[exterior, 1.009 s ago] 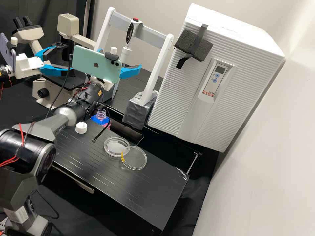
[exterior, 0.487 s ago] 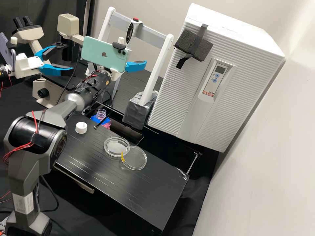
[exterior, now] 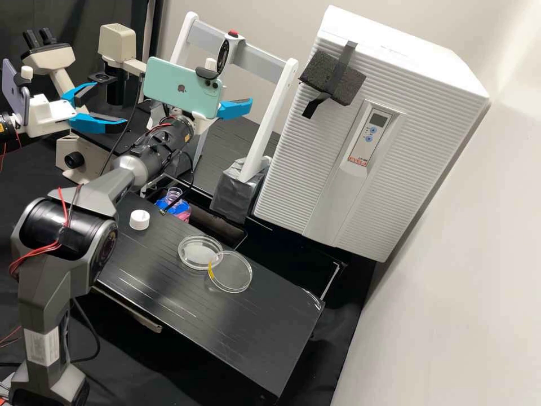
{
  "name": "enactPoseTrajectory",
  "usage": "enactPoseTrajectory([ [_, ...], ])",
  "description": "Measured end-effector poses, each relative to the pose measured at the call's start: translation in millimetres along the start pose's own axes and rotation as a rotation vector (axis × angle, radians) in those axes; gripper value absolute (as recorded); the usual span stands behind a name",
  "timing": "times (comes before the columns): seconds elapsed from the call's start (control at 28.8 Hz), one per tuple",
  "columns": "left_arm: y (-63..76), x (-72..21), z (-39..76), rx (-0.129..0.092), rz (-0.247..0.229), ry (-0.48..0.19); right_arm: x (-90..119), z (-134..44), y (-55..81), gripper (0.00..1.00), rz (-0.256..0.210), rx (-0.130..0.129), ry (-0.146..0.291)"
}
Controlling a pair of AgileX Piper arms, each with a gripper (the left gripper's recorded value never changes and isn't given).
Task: Use the pipette
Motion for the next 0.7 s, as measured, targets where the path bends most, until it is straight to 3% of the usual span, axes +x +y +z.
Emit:
enactPoseTrajectory([
  [0.24,0.0,0.0,0.1,0.001,-0.001,-0.001,4.5,3.4,-4.4,0.00,-0.014,-0.017,-0.017],
  [0.7,-0.5,0.0,1.3,-0.008,-0.005,-0.014,5.0,3.3,-5.0,0.00,-0.022,-0.016,-0.019],
])
